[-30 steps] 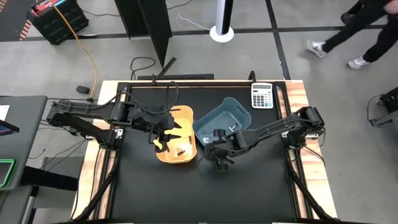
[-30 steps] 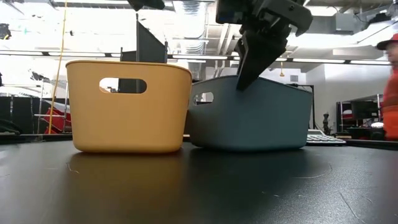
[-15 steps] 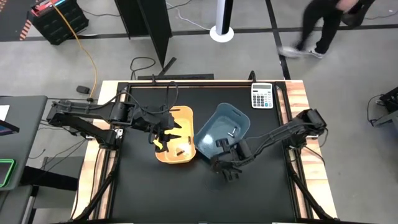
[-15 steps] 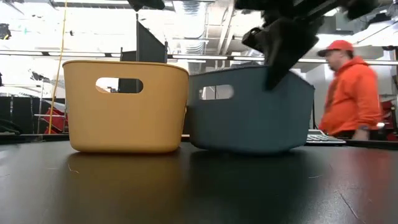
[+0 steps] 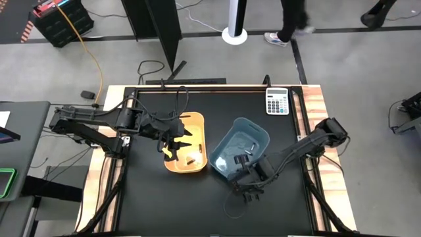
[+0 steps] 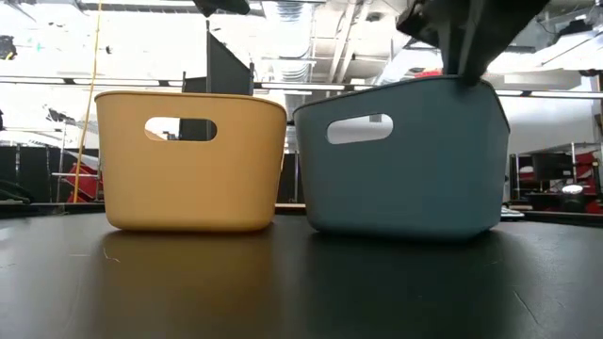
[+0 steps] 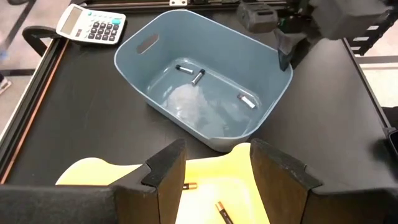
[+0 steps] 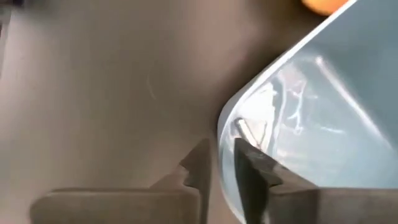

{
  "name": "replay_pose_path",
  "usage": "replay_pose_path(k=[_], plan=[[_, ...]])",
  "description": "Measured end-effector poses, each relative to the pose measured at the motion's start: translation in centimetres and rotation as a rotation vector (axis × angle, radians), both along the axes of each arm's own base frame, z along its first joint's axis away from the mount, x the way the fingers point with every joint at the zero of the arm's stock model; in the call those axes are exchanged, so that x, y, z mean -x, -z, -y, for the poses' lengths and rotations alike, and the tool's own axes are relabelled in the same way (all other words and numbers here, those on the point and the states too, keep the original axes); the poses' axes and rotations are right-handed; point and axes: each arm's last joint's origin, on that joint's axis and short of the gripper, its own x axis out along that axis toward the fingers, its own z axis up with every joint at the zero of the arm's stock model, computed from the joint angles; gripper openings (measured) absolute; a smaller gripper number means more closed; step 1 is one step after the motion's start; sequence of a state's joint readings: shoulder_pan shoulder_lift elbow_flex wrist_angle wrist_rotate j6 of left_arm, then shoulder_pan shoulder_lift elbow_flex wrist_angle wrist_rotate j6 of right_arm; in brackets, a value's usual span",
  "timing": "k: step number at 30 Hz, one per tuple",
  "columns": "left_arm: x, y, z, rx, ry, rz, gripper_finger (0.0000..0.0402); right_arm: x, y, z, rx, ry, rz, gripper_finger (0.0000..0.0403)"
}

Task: Sort batteries
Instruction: Adjust the bins

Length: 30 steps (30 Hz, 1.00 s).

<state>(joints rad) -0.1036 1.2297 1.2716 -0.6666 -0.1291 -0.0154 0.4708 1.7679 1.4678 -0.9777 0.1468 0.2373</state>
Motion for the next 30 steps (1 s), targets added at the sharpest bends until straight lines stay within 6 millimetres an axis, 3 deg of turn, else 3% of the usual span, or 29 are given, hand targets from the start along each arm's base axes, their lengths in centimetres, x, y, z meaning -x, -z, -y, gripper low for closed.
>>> replay_pose_path(k=[7, 11, 16, 22, 30], plan=[[0.0, 0.0, 0.0, 0.012, -0.009, 0.001, 0.0173, 0.0, -1.0, -0.5, 0.068, 0.079, 0.094, 0.0163], [0.0, 0.0, 0.1, 0.04, -0.029, 0.001, 0.0173, 1.4, -1.5, -0.5, 0.181, 0.217, 0.188, 0.0181], [0.1, 0.1, 0.2, 0.03, -0.032, -0.008, 0.0173, 4.9, -1.1, -0.8, 0.228, 0.405, 0.311, 0.0136], [0.6, 1.2, 0.5, 0.0, -0.078, -0.044, 0.017, 9.8, 0.3, -0.8, 0.181, 0.624, 0.378, 0.0017], [3.9, 4.1, 0.9, 0.052, -0.157, 0.004, 0.0127, 13.4, 3.9, 0.5, 0.192, 0.908, 0.346, 0.0004]])
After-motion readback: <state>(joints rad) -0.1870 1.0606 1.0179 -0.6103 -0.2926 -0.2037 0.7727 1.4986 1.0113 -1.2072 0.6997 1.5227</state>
